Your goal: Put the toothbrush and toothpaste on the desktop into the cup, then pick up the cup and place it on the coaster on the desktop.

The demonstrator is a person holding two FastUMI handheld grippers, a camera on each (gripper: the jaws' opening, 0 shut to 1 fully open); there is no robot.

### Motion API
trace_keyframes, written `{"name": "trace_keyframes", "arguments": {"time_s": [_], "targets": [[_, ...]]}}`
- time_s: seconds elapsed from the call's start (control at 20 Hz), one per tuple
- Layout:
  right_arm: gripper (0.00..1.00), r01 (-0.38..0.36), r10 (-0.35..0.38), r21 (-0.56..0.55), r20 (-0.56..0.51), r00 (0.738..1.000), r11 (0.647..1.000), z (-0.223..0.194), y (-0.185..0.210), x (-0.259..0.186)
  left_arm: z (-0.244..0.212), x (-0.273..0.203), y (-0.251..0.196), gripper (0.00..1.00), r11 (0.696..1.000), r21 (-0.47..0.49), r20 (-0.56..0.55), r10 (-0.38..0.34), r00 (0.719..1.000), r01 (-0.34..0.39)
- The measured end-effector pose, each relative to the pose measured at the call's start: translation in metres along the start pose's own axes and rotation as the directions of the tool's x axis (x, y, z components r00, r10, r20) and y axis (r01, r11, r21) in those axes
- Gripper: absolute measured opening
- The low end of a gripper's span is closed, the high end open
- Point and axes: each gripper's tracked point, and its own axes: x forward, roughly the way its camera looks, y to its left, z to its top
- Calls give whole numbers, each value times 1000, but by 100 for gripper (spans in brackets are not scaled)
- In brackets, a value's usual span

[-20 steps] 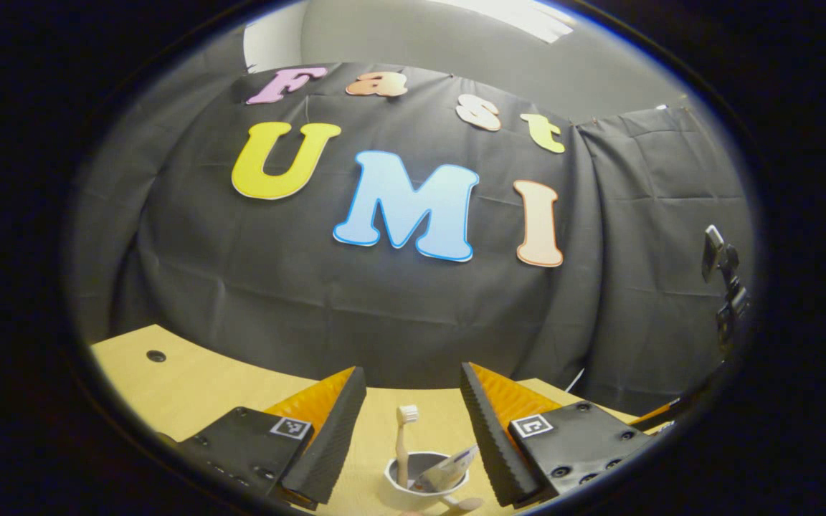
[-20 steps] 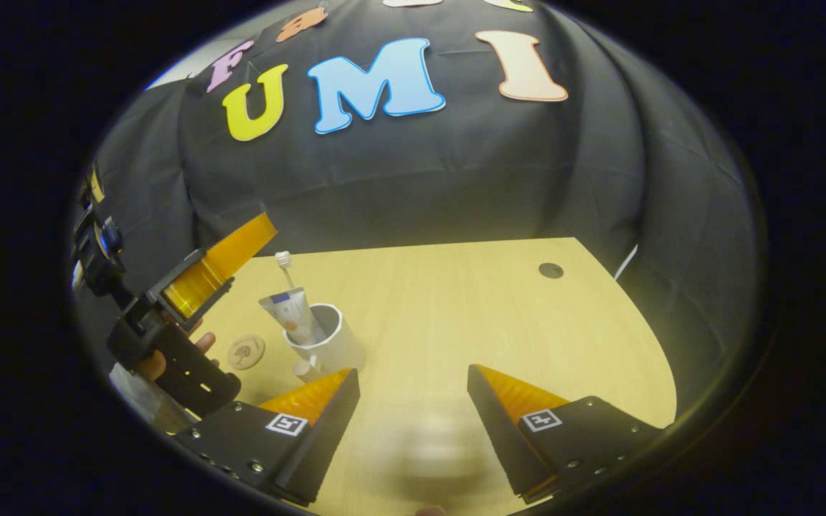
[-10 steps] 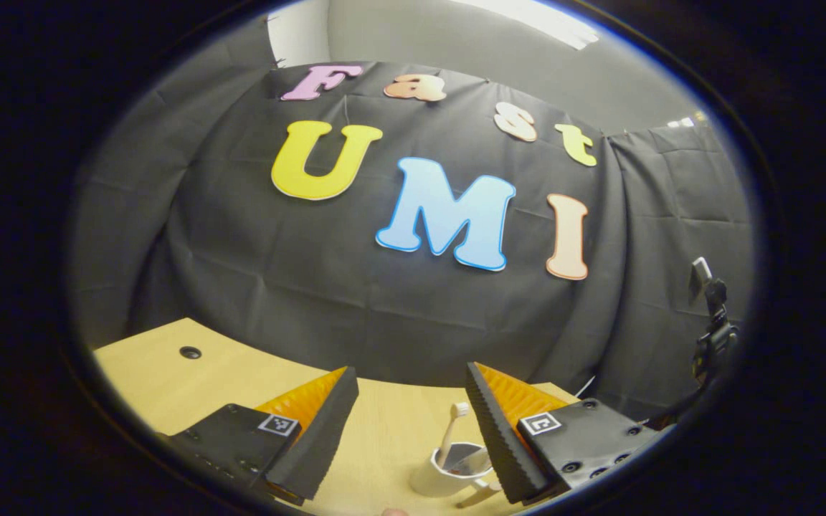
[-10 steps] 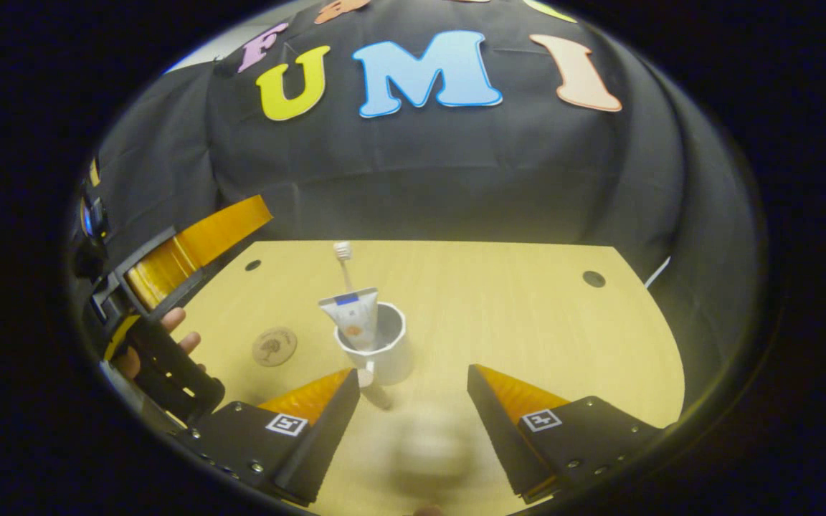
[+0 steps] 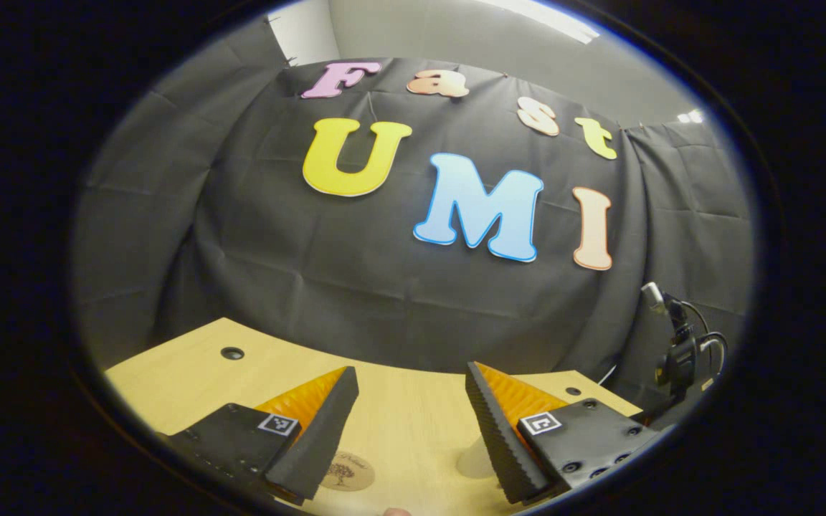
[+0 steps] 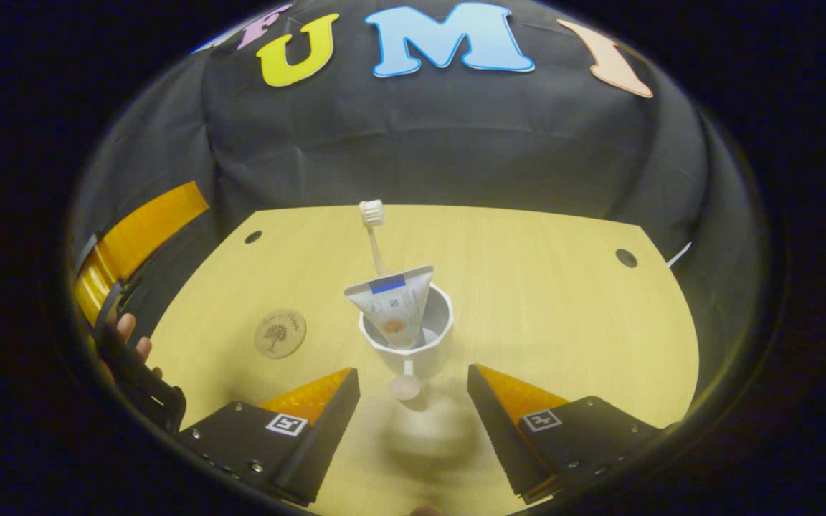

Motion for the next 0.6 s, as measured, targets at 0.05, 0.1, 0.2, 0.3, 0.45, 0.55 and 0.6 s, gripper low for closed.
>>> {"name": "trace_keyframes", "arguments": {"time_s": [0.05, 0.1, 0.2, 0.3, 0.45, 0.55, 0.6], "targets": [[93, -3, 3, 4, -17, 1000, 1000, -1, 2, 5, 0, -3, 3, 96, 1000, -2, -5, 0, 1000, 0], [93, -3, 3, 8, -36, 999, 1000, -3, 4, 10, -1, -6, 5, 96, 1000, -4, -11, -2, 1000, 2], [93, 8, -6, 19, -80, 997, 1000, -8, 3, 18, -3, -8, 7, 96, 1000, -4, -25, -7, 1000, 6], [93, 17, -13, 30, -129, 992, 999, -12, 3, 27, -7, -10, 8, 96, 1000, -7, -39, -12, 999, 12], [93, 33, -24, 37, -203, 979, 999, -19, 0, 38, -15, -13, 4, 96, 999, -20, -64, -29, 998, 28], [93, 44, -37, 22, -242, 970, 999, -23, -3, 43, -19, -12, 4, 100, 999, -19, -78, -33, 996, 32], [93, 51, -46, 12, -259, 965, 999, -25, -4, 45, -21, -11, 4, 96, 999, -17, -84, -35, 996, 34]]}}
